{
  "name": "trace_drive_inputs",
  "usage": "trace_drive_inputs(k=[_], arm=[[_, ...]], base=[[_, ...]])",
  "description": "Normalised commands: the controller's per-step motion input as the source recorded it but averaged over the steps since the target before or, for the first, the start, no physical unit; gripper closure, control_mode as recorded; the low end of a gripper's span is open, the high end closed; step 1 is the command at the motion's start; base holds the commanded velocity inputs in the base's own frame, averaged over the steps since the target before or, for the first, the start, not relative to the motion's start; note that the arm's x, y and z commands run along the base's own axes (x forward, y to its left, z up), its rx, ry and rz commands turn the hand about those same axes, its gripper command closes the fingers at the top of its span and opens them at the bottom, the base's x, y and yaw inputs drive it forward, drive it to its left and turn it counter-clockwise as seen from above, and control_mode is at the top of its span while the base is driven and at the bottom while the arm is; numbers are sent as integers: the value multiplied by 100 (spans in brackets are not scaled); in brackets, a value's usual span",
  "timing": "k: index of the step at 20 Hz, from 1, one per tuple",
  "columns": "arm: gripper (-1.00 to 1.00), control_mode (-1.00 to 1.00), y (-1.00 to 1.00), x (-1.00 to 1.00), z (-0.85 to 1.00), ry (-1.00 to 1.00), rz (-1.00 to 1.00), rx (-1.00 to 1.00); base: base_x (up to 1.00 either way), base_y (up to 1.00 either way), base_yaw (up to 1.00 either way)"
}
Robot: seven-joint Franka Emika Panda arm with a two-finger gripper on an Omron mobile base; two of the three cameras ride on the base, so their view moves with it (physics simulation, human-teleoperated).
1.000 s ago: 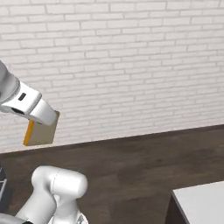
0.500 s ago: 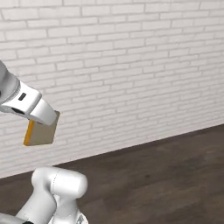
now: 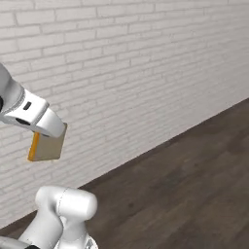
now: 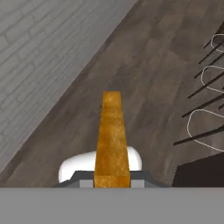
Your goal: Start the toaster. Once the lever pops up, take the bread to the plate on the dining counter.
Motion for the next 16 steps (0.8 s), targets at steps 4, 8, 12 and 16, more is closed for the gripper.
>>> trace_drive_inputs(k=[4, 8, 12, 16], arm=[[100, 100, 0, 0, 0, 0, 0, 0], [100, 100, 0, 0, 0, 0, 0, 0], [100, 100, 0, 0, 0, 0, 0, 0], [100, 100, 0, 0, 0, 0, 0, 0]], base=[[53, 0, -70], [50, 0, -70], [65, 8, -67], [87, 30, -61]])
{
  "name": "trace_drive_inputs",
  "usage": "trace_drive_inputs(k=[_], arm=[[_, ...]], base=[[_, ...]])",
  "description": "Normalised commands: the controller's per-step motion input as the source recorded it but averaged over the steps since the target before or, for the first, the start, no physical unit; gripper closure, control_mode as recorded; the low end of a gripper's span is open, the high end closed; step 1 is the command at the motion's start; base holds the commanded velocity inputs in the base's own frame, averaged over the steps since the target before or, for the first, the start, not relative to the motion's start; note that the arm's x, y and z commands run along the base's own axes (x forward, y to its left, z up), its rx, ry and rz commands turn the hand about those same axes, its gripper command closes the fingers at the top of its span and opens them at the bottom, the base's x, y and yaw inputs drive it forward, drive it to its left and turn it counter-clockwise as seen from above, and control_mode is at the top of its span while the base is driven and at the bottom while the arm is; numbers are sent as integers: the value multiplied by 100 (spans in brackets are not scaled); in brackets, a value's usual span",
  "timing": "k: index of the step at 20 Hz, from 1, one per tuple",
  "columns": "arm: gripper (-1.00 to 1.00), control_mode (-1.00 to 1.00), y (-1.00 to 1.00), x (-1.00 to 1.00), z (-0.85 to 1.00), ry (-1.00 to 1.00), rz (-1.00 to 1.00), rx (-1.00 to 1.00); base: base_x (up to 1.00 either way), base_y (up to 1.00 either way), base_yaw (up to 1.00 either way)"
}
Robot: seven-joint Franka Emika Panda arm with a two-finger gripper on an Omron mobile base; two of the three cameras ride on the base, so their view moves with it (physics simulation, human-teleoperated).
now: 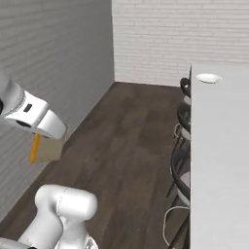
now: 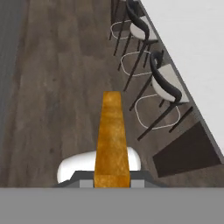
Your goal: Start the toaster. Once the lever pops up, take the bread to the plate on the dining counter.
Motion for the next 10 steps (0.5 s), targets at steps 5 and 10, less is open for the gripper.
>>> trace_drive_inputs(k=[5, 10], arm=[[100, 100, 0, 0, 0, 0, 0, 0], [100, 100, 0, 0, 0, 0, 0, 0]], base=[[94, 45, -59], [93, 61, -59]])
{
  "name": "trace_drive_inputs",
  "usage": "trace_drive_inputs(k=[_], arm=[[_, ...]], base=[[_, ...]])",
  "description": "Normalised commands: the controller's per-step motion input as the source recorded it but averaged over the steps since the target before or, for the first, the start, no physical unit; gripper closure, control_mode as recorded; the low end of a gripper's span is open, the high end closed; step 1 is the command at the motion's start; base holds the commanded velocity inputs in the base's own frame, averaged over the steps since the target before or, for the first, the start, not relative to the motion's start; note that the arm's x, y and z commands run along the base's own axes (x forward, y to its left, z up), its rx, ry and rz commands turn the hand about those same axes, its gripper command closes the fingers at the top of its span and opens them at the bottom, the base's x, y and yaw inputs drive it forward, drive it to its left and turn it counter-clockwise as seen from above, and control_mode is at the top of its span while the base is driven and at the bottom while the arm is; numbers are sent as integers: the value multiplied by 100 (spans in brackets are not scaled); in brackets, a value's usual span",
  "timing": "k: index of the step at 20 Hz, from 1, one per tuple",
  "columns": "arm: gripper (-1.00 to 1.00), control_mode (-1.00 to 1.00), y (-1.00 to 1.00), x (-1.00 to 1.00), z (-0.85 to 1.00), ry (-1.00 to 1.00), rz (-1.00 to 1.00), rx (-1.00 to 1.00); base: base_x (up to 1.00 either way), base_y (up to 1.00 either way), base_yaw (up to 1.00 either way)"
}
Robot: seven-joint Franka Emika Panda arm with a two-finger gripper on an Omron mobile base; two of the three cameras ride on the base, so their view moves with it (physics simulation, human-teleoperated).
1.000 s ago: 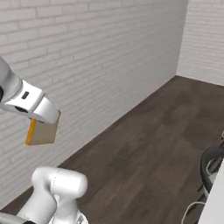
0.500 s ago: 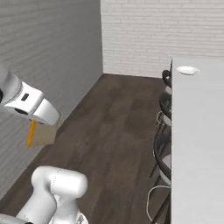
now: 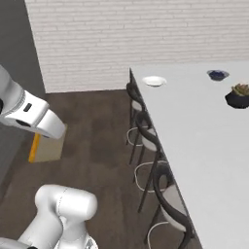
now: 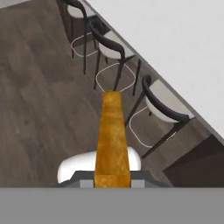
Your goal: Start the toaster. Once the lever pops up, take the bread to the plate on the dining counter.
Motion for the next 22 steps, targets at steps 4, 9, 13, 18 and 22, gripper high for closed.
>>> trace_drive_inputs(k=[4, 9, 13, 18, 22], arm=[[100, 100, 0, 0, 0, 0, 0, 0], [100, 100, 0, 0, 0, 0, 0, 0], [100, 100, 0, 0, 0, 0, 0, 0], [100, 100, 0, 0, 0, 0, 0, 0], [100, 100, 0, 0, 0, 0, 0, 0]], base=[[88, 74, -56], [75, 85, -54], [52, 91, -50], [42, 94, -49], [34, 100, -49]])
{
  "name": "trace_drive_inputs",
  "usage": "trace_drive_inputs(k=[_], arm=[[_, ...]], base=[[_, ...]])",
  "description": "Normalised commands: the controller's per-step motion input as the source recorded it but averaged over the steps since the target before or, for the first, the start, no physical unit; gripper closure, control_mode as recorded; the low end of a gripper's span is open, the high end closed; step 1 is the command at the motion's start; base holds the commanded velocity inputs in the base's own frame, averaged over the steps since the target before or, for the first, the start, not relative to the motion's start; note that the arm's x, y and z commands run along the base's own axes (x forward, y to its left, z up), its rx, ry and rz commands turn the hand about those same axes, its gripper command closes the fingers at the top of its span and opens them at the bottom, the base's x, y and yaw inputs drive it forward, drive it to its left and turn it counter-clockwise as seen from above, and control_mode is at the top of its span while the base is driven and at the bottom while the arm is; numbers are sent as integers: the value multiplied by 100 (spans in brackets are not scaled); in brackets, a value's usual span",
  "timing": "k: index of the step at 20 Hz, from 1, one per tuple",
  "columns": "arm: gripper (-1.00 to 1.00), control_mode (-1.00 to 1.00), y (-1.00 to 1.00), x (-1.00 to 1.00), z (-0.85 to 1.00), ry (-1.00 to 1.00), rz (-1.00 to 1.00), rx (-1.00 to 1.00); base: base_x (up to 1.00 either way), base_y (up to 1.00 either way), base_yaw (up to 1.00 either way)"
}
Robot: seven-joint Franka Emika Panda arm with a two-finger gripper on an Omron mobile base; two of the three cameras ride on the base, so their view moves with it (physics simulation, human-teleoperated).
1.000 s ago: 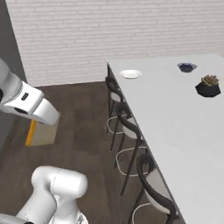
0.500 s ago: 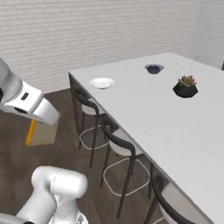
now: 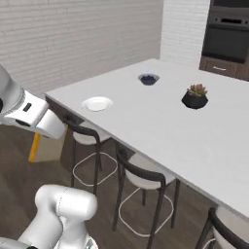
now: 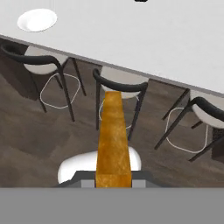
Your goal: Start the toaster. Once the lever pops up, take the bread to the plate on the dining counter.
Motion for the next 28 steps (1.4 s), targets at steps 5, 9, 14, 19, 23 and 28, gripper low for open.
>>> trace_drive_inputs(k=[5, 9, 14, 19, 23, 28], arm=[[100, 100, 0, 0, 0, 0, 0, 0], [100, 100, 0, 0, 0, 0, 0, 0], [100, 100, 0, 0, 0, 0, 0, 0], [100, 100, 0, 0, 0, 0, 0, 0], [100, 100, 0, 0, 0, 0, 0, 0], [100, 100, 0, 0, 0, 0, 0, 0]], base=[[36, 100, -48], [46, 100, -46], [50, 100, -42], [57, 88, -32], [83, 60, -23], [96, 33, -18]])
